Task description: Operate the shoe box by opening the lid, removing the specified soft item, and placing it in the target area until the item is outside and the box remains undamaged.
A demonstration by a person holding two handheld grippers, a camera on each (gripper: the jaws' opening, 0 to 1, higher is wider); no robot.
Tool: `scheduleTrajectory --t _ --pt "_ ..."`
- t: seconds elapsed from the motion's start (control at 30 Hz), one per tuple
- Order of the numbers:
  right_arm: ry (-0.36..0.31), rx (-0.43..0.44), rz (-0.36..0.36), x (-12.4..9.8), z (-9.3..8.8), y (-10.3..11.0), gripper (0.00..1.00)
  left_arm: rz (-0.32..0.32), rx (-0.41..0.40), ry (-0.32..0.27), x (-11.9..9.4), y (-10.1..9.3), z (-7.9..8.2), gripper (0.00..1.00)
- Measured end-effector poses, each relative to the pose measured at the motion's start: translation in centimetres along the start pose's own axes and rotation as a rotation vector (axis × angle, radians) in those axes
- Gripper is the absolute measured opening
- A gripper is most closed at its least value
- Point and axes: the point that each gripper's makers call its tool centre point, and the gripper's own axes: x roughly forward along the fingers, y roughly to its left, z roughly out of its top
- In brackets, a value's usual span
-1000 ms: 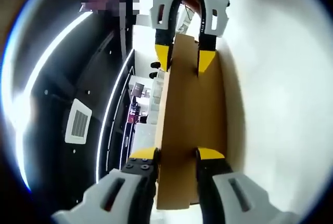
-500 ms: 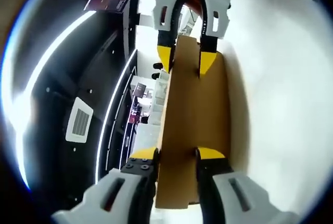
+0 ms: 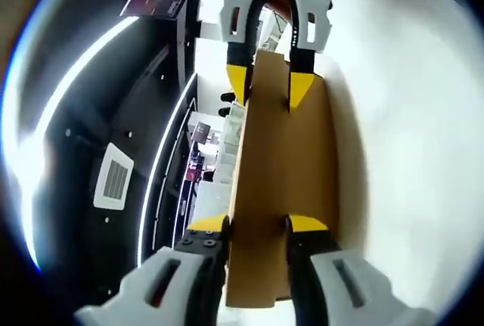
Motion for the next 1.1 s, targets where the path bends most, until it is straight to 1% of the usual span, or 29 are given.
scheduleTrajectory --t 0.1,0.17,0.2,0.27,0.33,0.57,0.67,0.77,0.8,0.93,1.1 --pt "0.001 0.004 0.004 0.1 0.0 0.1 0.29 -0.003 -0.003 -0.002 -0.1 0.0 0.1 0.29" --pt "0.001 -0.006 0.006 0.2 0.0 0.2 0.30 -0.001 -0.003 -0.002 -0.1 0.0 0.1 0.29" --pt "0.003 -0.028 0.016 0.4 -0.1 0.3 0.31 0.000 -0.003 -0.001 -0.1 0.0 0.1 0.29" --pt "0.001 -0.033 0.017 0.5 0.0 0.3 0.31 -0.002 -0.004 -0.001 -0.1 0.0 0.1 0.29" --pt "-0.002 -0.019 0.028 0.4 0.0 0.3 0.29 -0.008 -0.005 -0.001 -0.1 0.0 0.1 0.29" --pt "-0.008 0.001 0.043 0.3 0.1 -0.4 0.29 -0.007 -0.018 -0.003 -0.2 0.4 0.2 0.29" --pt "-0.012 0.006 0.052 0.2 0.1 -0.5 0.29 -0.017 -0.031 -0.003 -0.2 0.6 0.2 0.29" --pt "-0.014 0.011 0.062 0.2 0.1 -0.6 0.29 -0.057 -0.094 -0.012 -0.2 0.7 0.4 0.29" --pt "-0.017 0.022 0.066 0.1 0.1 -0.8 0.29 -0.060 -0.091 -0.013 -0.2 1.1 0.3 0.29" --pt "-0.025 0.048 0.076 0.1 0.1 -1.2 0.29 -0.081 -0.091 -0.018 -0.2 1.4 0.5 0.29" --pt "-0.024 0.048 0.091 0.0 0.2 -1.4 0.29 -0.096 -0.091 -0.021 -0.2 1.4 0.5 0.29"
